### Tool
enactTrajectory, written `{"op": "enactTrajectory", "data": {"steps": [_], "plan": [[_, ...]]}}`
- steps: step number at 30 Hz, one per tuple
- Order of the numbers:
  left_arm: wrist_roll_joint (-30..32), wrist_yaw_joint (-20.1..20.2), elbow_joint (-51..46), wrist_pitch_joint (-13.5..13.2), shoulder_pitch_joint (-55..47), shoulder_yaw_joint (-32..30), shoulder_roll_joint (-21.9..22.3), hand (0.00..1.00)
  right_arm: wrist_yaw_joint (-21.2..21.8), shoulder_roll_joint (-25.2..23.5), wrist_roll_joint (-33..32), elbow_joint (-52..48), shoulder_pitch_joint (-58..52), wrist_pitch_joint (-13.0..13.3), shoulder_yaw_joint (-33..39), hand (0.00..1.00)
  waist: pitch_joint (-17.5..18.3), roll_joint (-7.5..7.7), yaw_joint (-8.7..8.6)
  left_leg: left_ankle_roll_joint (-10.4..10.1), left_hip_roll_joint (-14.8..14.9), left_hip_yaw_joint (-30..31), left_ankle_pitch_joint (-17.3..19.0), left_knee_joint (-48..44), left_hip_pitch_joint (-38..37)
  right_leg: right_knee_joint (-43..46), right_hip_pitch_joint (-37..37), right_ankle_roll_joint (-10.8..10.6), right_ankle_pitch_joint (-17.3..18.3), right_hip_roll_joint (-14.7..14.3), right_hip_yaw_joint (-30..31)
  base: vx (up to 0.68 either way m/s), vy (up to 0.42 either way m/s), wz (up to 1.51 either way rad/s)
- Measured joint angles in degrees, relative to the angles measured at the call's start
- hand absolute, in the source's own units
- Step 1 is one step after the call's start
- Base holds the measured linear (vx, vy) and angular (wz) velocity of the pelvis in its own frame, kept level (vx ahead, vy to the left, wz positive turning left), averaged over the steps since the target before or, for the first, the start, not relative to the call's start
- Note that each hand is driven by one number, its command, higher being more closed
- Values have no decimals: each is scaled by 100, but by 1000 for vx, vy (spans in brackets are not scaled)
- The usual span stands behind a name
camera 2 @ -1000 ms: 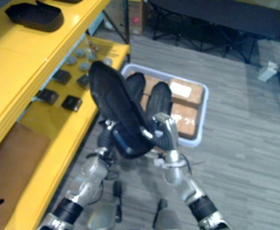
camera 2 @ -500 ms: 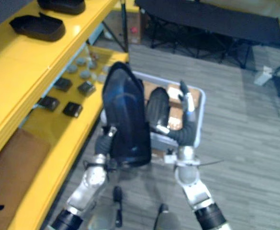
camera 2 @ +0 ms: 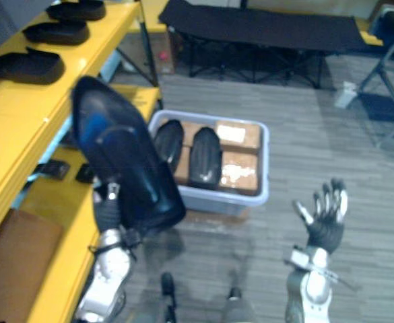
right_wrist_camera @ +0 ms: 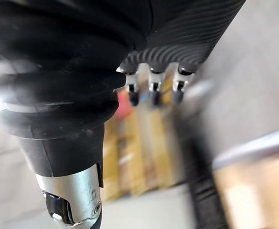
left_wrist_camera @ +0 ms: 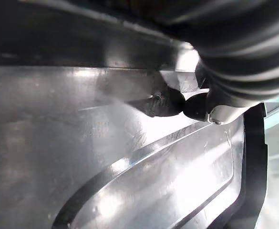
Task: Walk over and take plastic housings, then place them on the shelf
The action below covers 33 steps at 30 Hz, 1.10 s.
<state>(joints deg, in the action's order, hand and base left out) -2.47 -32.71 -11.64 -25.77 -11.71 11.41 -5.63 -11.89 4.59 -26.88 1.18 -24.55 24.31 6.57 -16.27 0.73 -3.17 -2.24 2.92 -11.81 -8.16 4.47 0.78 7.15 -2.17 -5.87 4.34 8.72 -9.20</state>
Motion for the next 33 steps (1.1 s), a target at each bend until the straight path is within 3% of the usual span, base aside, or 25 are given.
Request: {"op": "enactTrajectory", "data": {"steps": [3,6,10,11,15,17,18,22,24,28,33], "plan": [[-294,44,-26,-246,-123,-19,9,100,256,-100,-49,192,-119,-33,141,0,40,-29,-89,-26,4,-44,32,0,-114,-4,-105,-3,-2,2,22,54,5,-9],[-360,-23,-76,-280,-124,-176,24,100,585,-74,-37,191,-13,-34,295,0,107,-63,-84,-44,18,-96,73,6,-151,-70,-124,18,23,-6,52,9,11,-8],[-4,-565,-484,-247,-132,-856,10,100,910,24,-29,185,380,-34,276,0,142,-95,-36,-57,-19,136,67,7,-145,-56,-252,29,82,14,-170,1,4,31],[177,-832,-732,-179,-144,-1197,6,100,974,95,-28,174,585,-37,180,0,175,-125,19,-60,-67,350,38,6,-99,-56,-326,25,117,32,-353,0,-3,55],[535,-1219,-1324,150,-435,-2172,88,100,943,259,129,144,1284,-64,-459,0,225,-181,323,-75,-190,944,-40,6,-27,47,-561,-17,246,101,-947,32,-16,84],[534,-1234,-1448,277,-713,-2600,252,100,901,281,327,142,1615,-124,-858,0,336,-221,556,-74,-275,1244,-75,6,63,110,-631,-22,375,151,-1265,33,-31,89],[533,-1233,-1448,348,-974,-2857,409,100,814,262,359,146,1865,-225,-1148,0,401,-252,753,-71,-344,1493,-109,6,134,117,-714,-66,422,171,-1521,72,-48,91],[286,-1012,-1450,364,-1520,-3322,776,100,670,233,571,169,2355,-348,-1789,0,439,-205,1223,-68,-571,2137,-160,5,236,147,-1003,-99,602,240,-2190,54,-57,91],[27,-620,-1449,338,-1594,-3470,896,100,430,191,882,165,2498,-470,-1935,0,446,-156,1314,-42,-640,2431,-239,5,358,265,-1005,-85,668,241,-2368,39,-66,87],[-224,101,-1447,248,-1632,-3509,918,100,81,188,1196,170,2420,-718,-1949,0,439,55,1334,-29,-765,2714,-273,5,352,419,-1091,79,793,264,-2142,8,-33,51],[-436,403,-1393,234,-1658,-3505,923,100,415,214,1198,170,2236,-714,-1742,0,435,158,1287,-28,-701,2507,-238,5,344,412,-952,76,998,242,-1732,-91,-47,-21]]}}
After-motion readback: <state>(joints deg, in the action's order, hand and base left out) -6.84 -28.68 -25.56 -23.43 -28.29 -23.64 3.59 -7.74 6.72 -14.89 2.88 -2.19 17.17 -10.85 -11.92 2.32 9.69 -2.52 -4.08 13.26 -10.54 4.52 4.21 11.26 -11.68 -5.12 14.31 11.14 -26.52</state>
